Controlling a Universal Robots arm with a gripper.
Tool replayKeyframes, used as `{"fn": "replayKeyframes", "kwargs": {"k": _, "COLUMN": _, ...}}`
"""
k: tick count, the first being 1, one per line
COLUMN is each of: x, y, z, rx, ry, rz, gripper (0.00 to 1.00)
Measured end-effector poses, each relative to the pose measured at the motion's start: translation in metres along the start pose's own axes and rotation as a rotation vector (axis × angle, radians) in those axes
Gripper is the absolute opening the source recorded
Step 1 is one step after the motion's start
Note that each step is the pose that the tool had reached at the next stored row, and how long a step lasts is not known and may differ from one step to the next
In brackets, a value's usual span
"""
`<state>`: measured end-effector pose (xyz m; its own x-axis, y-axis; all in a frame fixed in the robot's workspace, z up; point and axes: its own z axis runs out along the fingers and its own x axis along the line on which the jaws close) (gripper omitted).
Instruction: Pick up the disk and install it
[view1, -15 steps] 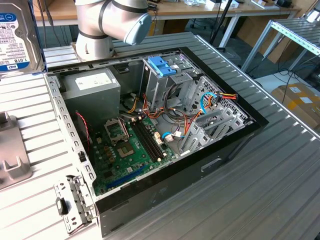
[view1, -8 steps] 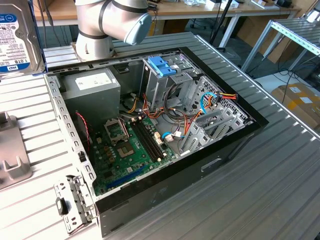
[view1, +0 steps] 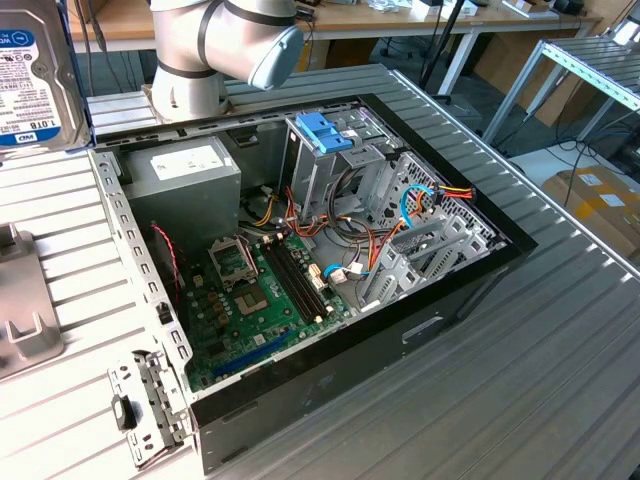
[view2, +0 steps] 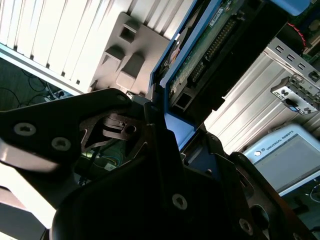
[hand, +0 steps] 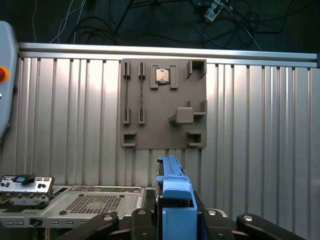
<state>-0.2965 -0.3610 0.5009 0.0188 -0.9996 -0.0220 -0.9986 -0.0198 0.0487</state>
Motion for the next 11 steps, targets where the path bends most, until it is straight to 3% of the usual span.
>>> {"fn": "replayKeyframes", "kwargs": {"k": 11, "x": 0.0022, "y": -0.0002, "z": 0.0002, "rx": 0.0, "ry": 0.0001, "rz": 0.0, "gripper": 0.37}}
